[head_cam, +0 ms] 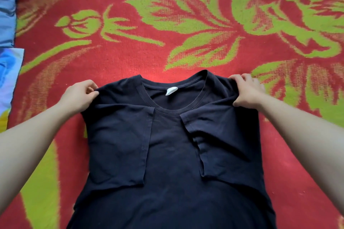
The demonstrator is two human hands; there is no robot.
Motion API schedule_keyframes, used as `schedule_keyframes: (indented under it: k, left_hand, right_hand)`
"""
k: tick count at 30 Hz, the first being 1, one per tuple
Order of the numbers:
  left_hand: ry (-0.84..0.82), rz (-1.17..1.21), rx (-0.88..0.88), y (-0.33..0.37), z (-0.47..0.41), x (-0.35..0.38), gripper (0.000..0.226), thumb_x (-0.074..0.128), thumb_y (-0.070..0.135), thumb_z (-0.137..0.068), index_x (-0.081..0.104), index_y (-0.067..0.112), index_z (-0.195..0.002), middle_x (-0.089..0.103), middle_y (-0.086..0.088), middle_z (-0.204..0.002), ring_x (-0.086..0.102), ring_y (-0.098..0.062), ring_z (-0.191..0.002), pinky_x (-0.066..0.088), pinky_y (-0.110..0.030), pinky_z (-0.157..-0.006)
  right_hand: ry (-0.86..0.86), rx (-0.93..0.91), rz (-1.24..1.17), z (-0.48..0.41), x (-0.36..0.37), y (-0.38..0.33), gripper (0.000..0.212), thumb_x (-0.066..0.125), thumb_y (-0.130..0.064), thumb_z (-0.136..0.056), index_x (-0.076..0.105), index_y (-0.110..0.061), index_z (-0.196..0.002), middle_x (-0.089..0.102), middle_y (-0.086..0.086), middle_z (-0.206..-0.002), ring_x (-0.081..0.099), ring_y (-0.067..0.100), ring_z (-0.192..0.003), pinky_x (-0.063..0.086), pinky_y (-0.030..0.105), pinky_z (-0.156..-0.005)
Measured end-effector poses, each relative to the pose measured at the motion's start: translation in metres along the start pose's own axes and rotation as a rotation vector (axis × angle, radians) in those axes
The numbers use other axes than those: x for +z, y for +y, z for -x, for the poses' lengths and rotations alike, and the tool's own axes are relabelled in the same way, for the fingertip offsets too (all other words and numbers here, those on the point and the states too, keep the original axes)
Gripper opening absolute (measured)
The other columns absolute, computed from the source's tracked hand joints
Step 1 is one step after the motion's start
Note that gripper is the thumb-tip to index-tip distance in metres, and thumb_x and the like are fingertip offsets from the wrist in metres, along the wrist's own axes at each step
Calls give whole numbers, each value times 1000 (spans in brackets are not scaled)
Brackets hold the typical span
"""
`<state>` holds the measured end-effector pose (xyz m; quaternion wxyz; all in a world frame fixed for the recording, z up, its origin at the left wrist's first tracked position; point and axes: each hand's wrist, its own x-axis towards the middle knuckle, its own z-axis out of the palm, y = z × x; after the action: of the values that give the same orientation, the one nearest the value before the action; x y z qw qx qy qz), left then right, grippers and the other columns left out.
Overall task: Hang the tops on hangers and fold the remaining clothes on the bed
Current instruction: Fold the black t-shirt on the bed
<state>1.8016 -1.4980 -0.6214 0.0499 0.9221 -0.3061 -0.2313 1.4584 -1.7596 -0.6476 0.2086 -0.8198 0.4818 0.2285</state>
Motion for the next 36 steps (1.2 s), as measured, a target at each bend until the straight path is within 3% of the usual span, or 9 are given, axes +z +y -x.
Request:
schedule_keyframes:
  k: [3,7,14,19,23,28,30,34,36]
  left_hand:
    - [48,44,76,-2,15,-8,6,57,11,-90,57,17,-87,62,-11,-93,54,-29,-84,40,-34,-75]
    - [98,74,122,1,36,-20,7,57,10,-90,58,17,-87,65,-12,-92,56,-29,-83,43,-36,-76]
    - [337,-34,344,-13,108,-36,12,57,8,-92,61,0,-100,67,-22,-90,63,-44,-82,46,-48,-70]
    - [351,-200,598,-69,165,-8,32,37,24,-88,61,2,-90,64,-19,-76,58,-36,-74,44,-45,-62]
    - [314,-423,819,-113,203,36,15,41,12,-83,49,10,-96,65,-17,-89,48,-28,-88,36,-40,-69]
    - [93,-627,577,-111,235,80,36,30,10,-66,59,-1,-84,60,-34,-105,49,-37,-98,44,-50,-68]
    - [41,-618,529,-90,240,89,37,31,12,-67,60,0,-86,59,-32,-112,54,-38,-100,40,-46,-73]
    - [-110,-645,557,-61,244,107,52,66,18,-67,60,10,-118,52,-22,-132,54,-38,-113,44,-49,-84]
    - [-170,-700,434,-56,243,108,70,62,31,-81,32,24,-145,22,-14,-154,31,-34,-137,32,-50,-102]
  right_hand:
    - [-124,13,-234,-3,-20,4,54,74,-31,-76,48,-23,-123,39,15,-135,39,35,-123,34,43,-104]
    - [97,8,-163,12,-26,4,9,56,-31,-91,56,-24,-95,62,7,-113,52,30,-111,32,41,-96]
    - [592,-441,-144,104,-2,41,38,38,-35,-82,62,-6,-83,64,7,-82,62,31,-97,32,38,-86]
    - [793,-802,246,166,41,77,18,45,-17,-89,60,-11,-82,69,4,-83,62,24,-89,36,39,-81]
    - [601,-879,452,199,95,96,9,55,-8,-79,56,-14,-74,62,5,-77,61,27,-67,38,37,-69]
    - [257,-649,515,217,130,77,34,83,-15,-46,57,-11,-68,61,15,-74,58,31,-59,41,34,-46]
    - [282,-591,462,216,126,60,36,83,-15,-44,57,-10,-68,55,12,-63,54,30,-53,37,32,-43]
    - [387,-584,428,209,117,46,19,46,-17,-67,58,-9,-79,62,17,-81,57,33,-62,40,34,-45]
    - [287,-519,477,209,116,51,22,62,-21,-66,66,-9,-83,65,21,-95,62,36,-71,44,35,-46]
